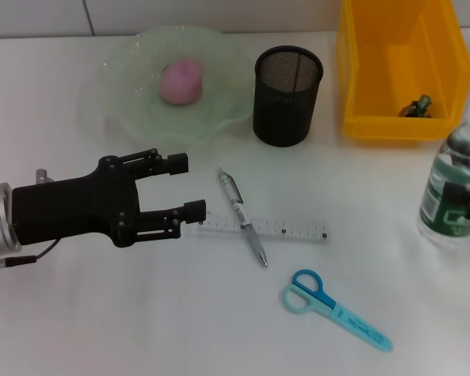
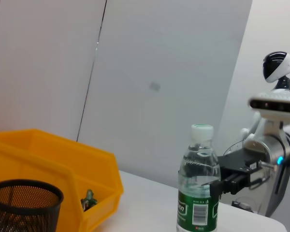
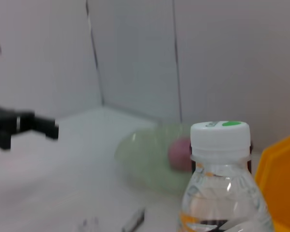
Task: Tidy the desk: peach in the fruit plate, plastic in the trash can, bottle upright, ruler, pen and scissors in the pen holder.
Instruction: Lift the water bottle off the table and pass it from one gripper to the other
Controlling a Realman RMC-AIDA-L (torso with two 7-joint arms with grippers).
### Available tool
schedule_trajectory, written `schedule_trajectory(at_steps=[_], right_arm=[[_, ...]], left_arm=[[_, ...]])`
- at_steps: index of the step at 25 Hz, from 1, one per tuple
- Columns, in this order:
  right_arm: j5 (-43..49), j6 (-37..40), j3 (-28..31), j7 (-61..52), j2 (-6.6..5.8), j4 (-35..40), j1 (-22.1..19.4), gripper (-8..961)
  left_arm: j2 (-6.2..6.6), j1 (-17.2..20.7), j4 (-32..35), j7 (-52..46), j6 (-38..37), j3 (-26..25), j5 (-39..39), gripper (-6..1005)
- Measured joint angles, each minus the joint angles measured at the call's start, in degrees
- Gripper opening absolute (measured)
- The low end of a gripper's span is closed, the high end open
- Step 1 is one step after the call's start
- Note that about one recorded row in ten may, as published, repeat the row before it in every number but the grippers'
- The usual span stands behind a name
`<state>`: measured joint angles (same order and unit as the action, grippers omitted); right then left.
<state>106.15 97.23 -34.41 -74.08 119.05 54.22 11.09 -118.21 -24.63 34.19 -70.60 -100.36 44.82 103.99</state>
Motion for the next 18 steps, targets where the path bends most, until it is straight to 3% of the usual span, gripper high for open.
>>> schedule_trajectory(at_steps=[1,9,11,13,16,18], right_arm=[[-2.4,0.5,2.4,5.7,-0.08,-6.3,0.6,750],[-4.3,1.1,6.6,18.8,0.0,-21.2,4.5,750],[-4.3,0.8,6.7,22.2,0.0,-26.6,6.6,750],[-4.3,0.8,6.7,22.9,0.0,-27.7,7.1,750],[-4.2,0.2,6.2,23.9,0.1,-30.9,9.3,750],[-4.1,0.2,6.1,23.9,0.12,-31.3,9.7,750]], left_arm=[[-0.09,-0.3,0.0,0.4,-0.1,0.0,-0.3,794],[-0.45,-3.0,-2.2,1.4,-1.8,0.7,-7.1,794],[-0.54,-6.7,-6.6,4.5,-1.6,0.8,-10.4,794],[-0.6,-7.9,-7.7,5.6,-1.3,0.8,-10.8,794],[-0.87,-13.5,-14.3,11.0,2.1,1.3,-10.6,794],[-0.92,-14.6,-15.3,11.9,3.4,1.9,-10.6,794]])
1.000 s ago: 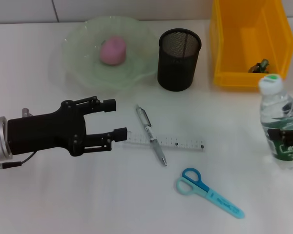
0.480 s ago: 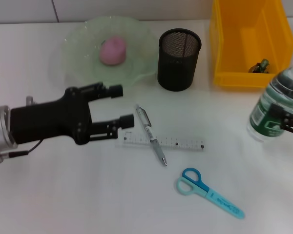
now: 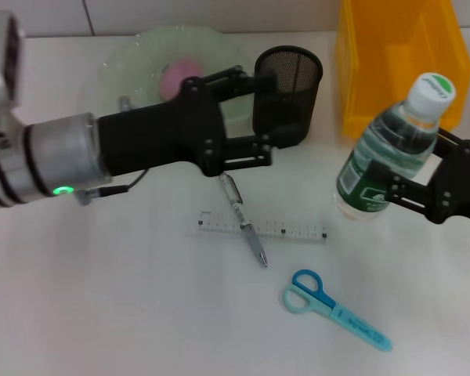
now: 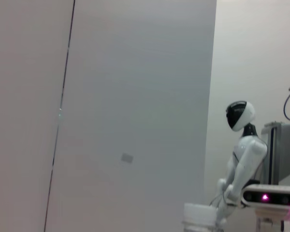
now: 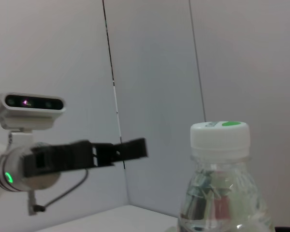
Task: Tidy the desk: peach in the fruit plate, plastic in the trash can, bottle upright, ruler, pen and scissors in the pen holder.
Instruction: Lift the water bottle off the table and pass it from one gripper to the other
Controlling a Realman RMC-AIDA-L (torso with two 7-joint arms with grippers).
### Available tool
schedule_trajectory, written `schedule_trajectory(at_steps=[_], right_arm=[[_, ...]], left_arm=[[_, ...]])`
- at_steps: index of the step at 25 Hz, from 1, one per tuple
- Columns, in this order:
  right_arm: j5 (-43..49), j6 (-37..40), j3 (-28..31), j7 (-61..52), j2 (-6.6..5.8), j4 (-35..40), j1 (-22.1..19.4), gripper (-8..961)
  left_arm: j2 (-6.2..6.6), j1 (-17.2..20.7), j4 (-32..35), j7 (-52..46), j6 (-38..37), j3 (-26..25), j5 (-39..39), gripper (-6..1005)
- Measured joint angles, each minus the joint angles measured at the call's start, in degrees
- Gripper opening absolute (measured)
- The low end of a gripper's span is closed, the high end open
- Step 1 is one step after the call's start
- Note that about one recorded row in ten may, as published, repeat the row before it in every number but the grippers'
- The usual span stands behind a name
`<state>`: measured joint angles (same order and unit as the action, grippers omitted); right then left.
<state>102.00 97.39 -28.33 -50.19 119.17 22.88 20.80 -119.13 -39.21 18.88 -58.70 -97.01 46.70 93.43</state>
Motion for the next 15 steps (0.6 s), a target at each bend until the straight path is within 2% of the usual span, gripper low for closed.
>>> schedule_trajectory(at_steps=[6,15], right_arm=[[0.3,-2.4,-1.8,0.4,0.04,-3.4,3.3,750],[0.4,-4.7,-3.8,2.9,0.1,-7.8,6.9,751]], left_arm=[[-0.05,-3.3,-3.3,3.8,3.2,2.0,-0.4,794],[-0.05,-6.0,-6.8,4.5,7.1,2.3,-0.4,793]])
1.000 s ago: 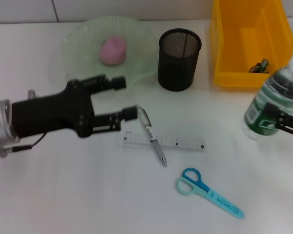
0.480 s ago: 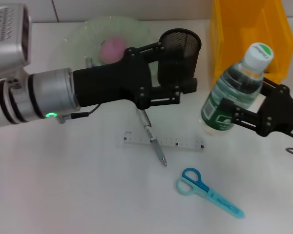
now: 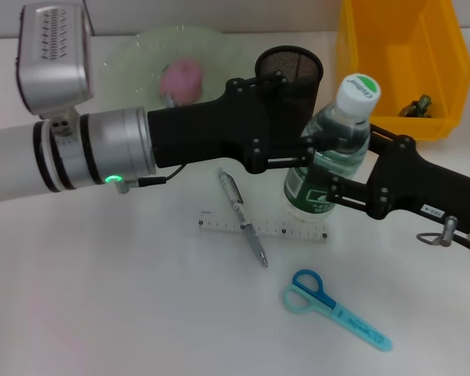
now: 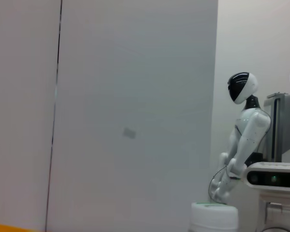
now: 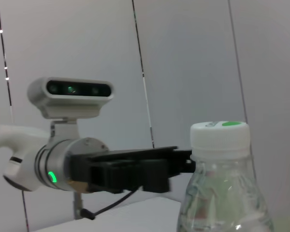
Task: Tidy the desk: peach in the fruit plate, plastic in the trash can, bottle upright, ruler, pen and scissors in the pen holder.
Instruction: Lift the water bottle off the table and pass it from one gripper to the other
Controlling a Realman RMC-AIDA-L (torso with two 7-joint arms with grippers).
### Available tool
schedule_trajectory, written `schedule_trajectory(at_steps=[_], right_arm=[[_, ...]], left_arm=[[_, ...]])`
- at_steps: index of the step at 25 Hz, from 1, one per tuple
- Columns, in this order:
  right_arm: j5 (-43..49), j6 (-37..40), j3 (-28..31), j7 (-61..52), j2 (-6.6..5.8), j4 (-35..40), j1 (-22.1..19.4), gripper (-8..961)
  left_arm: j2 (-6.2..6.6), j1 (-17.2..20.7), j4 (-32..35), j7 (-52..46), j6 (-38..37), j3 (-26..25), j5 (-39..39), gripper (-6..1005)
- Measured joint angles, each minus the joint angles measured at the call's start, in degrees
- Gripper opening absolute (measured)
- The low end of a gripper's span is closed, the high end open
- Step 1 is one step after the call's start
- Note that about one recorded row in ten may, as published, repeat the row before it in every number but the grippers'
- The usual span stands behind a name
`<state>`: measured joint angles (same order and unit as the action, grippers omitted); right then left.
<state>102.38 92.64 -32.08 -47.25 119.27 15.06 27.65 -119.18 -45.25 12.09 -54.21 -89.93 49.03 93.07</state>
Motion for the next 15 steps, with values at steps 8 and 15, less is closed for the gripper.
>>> schedule_trajectory(at_steps=[8,15], right_arm=[[0.0,-1.2,-1.3,0.1,0.02,-1.0,1.5,748],[0.0,-2.7,-2.4,0.4,0.12,-1.8,2.2,746]], left_arm=[[0.0,-1.7,-1.9,0.1,2.0,0.0,0.0,793],[0.0,-1.8,-2.5,-0.6,2.0,-0.3,0.0,668]])
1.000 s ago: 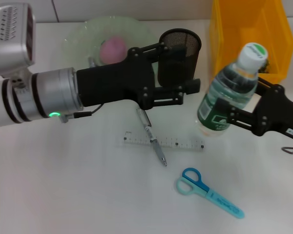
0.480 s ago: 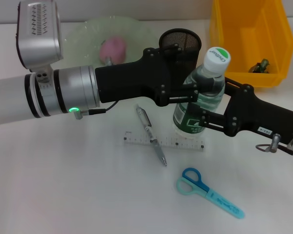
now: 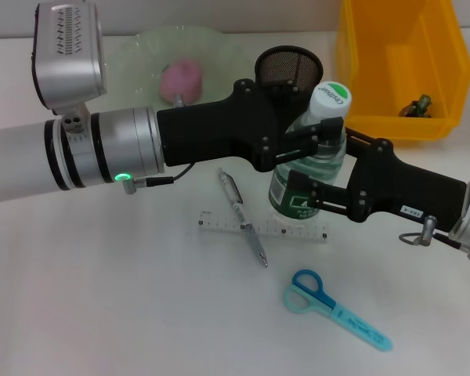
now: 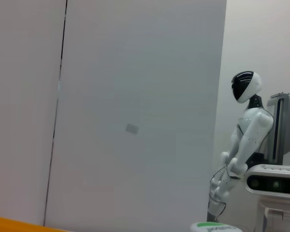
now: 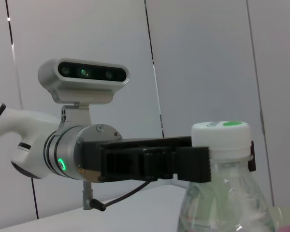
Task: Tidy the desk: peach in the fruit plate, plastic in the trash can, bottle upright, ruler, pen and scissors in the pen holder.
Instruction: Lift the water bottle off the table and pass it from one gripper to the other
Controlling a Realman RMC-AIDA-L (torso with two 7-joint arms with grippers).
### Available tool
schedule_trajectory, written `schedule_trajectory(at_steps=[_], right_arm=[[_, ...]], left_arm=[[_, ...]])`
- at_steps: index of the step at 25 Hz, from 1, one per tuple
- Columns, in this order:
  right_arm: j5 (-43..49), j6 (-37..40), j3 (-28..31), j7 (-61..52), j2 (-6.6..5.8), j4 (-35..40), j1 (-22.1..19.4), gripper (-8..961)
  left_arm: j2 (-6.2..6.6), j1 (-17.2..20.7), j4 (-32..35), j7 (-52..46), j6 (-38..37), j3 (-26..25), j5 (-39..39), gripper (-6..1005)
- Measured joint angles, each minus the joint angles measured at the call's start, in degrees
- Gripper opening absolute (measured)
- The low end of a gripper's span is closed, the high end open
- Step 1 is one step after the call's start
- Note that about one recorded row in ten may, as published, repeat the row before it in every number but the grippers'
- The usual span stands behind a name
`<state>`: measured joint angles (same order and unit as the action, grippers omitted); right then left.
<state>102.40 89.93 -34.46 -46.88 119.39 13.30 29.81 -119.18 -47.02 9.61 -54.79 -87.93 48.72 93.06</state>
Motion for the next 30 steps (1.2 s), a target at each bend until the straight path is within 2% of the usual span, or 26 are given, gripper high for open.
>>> schedule_trajectory(at_steps=[2,8,30], right_arm=[[0.0,-0.1,0.0,0.3,0.02,-0.5,0.2,745],[0.0,-0.5,-0.1,0.6,0.06,-1.1,0.3,742],[-0.3,-0.2,0.0,1.9,0.1,-3.1,0.3,733]], left_arm=[[0.01,0.0,-0.3,-0.2,0.1,0.0,0.0,584],[0.01,0.0,-0.7,-0.3,0.0,0.4,-0.1,440],[-0.09,1.2,-1.7,1.2,-0.7,0.0,-1.4,440]])
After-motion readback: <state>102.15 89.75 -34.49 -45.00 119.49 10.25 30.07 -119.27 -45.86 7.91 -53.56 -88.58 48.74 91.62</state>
